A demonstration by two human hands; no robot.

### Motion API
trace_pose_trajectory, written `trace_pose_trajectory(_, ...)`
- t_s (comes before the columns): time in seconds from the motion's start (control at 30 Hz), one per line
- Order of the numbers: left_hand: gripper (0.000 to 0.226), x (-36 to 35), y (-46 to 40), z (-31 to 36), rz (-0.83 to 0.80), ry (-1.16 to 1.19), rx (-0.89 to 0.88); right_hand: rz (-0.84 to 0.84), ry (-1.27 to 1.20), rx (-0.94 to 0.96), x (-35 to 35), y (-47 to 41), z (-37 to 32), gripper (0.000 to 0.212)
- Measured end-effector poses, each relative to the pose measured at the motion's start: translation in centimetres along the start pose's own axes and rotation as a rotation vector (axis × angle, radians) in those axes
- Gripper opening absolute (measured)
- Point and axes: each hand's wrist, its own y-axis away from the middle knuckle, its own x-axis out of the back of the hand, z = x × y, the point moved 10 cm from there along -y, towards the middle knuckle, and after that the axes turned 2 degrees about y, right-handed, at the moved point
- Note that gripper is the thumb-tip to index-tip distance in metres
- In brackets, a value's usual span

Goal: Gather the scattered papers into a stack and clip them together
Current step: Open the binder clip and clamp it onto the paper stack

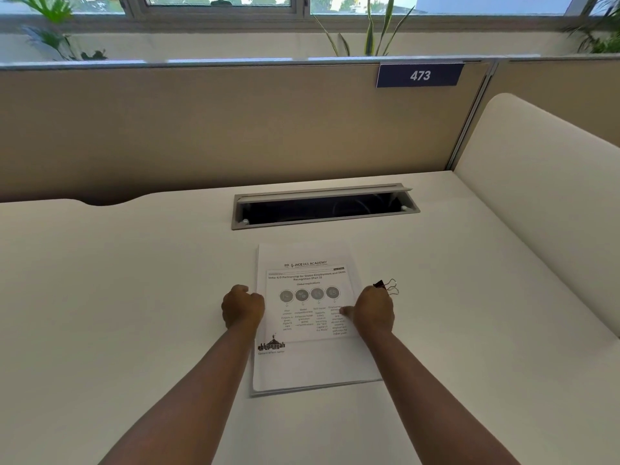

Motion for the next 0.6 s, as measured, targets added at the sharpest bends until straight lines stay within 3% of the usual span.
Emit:
trace_pose_trajectory(0.3,0.038,-1.1,-0.7,-0.2,-0.067,0.076,0.088,-0.041,0.031,-0.018,-0.5,-0.4,0.0,0.061)
trace_pose_trajectory(0.43,0.013,-1.8,-1.0,-0.8,-0.15,0.225,0.182,-0.047,0.022,-0.025,-0.5,-0.5,-0.1,0.06)
trace_pose_trajectory(0.6,0.044,-2.7,-1.0,-0.9,-0.205,0.264,0.181,-0.046,0.017,-0.022,-0.6,-0.6,0.0,0.059)
